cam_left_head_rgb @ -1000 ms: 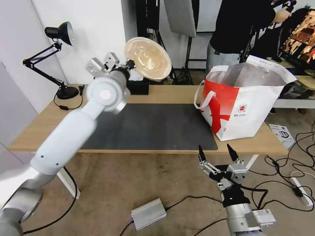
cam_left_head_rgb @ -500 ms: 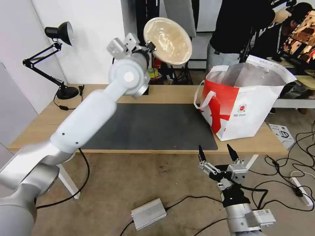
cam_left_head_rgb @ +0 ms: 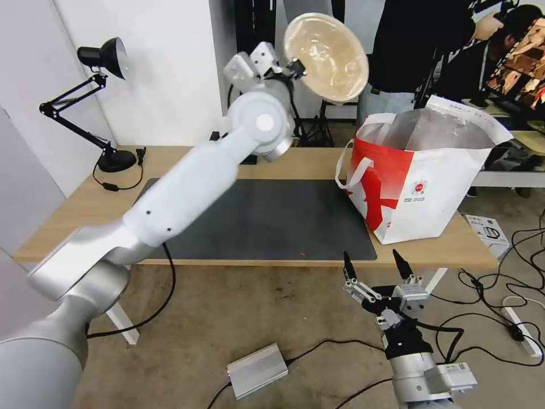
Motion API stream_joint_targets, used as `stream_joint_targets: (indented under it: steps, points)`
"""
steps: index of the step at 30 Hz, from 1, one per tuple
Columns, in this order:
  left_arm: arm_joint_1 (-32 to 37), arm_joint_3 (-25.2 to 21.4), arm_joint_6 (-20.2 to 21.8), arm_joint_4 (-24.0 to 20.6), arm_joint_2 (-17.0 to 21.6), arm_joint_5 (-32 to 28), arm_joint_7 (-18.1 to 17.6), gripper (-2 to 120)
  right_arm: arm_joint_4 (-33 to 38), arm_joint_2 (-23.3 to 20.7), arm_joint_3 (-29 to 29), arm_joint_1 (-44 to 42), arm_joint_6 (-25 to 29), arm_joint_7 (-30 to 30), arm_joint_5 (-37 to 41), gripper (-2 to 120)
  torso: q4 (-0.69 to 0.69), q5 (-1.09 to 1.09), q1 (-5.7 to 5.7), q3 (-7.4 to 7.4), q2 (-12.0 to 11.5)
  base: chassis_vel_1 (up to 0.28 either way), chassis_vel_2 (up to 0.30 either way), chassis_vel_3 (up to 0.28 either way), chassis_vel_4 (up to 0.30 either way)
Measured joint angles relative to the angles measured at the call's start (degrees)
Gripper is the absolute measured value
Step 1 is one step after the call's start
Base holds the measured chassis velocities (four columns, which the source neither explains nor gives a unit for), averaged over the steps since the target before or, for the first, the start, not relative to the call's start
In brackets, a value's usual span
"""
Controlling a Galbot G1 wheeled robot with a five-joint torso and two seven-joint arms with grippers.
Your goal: Pick up the trash from the table and place it into the takeout bag.
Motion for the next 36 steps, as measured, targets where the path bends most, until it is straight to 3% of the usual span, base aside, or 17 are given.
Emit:
stream_joint_targets:
  steps: [15,36]
  points:
    - [-1.37,9.71,-1.58,7.15,-5.12,6.74,4.99,0,0.0,0.0,0.0,0.0,0.0,0.0,0.0,100,0.0,-0.01,0.0,0.0,0.0,0.0,0.0,0.0,0.0]
    - [-3.95,16.8,-2.82,11.93,-9.55,13.86,8.48,0,0.0,0.0,0.0,0.0,0.0,0.0,0.0,100,0.0,-0.01,-0.01,0.0,0.0,0.0,0.0,0.0,0.0]
